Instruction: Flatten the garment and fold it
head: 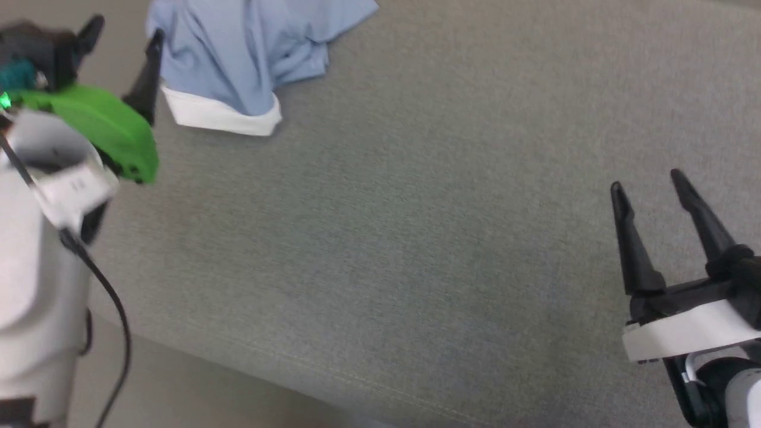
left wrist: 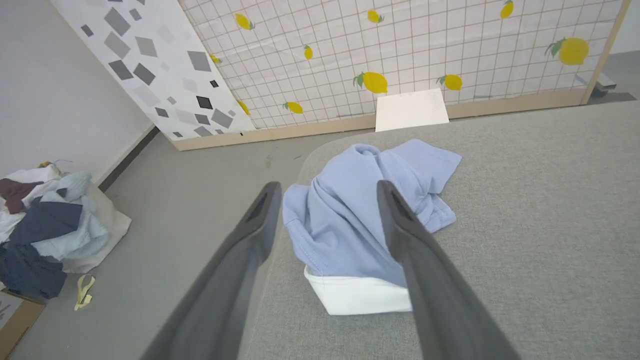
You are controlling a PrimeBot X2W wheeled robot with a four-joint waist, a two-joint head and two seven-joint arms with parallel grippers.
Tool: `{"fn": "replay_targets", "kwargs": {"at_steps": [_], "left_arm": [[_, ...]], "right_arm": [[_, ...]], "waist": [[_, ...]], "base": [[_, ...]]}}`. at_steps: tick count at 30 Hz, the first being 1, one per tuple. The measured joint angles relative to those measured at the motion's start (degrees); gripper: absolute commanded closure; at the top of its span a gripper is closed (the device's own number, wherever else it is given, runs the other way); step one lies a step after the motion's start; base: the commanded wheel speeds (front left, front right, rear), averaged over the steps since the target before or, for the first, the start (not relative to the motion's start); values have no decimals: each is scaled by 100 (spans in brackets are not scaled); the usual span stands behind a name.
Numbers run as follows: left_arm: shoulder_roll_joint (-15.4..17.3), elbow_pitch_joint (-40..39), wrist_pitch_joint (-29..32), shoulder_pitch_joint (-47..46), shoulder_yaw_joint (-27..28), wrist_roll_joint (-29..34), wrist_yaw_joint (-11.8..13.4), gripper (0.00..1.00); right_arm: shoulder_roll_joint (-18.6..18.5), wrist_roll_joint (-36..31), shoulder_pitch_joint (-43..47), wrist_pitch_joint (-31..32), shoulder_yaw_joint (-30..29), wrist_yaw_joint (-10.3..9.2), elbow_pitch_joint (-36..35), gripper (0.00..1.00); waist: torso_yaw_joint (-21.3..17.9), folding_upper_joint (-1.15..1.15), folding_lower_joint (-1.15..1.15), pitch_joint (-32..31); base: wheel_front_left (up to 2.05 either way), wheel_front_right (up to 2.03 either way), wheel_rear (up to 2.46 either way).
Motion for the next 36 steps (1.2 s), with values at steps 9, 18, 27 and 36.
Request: {"fn": "replay_targets", "kwargs": {"at_steps": [9,18,27,36], "left_arm": [[955,1114,1129,-1345,-1061,-1486,-20,0],[1333,2216,1788,-2102,-1158,-2190,-27,0],[1429,2574,1915,-2133,-1443,-2374,-27,100],[1415,2778,780,-2140,-1357,-2493,-27,100]], "right_arm": [[21,-75,-45,-102,-31,0,-169,0],[104,-160,-64,-260,4,0,-209,0],[134,-203,-102,-342,-53,0,-144,0],[134,-193,-104,-344,30,0,229,0]], "waist": [[-448,0,0,851],[-872,0,0,1489],[-1119,0,-1,1718],[-1077,0,-1,1256]], "base": [[0,0,0],[0,0,0],[0,0,0],[0,0,0]]}}
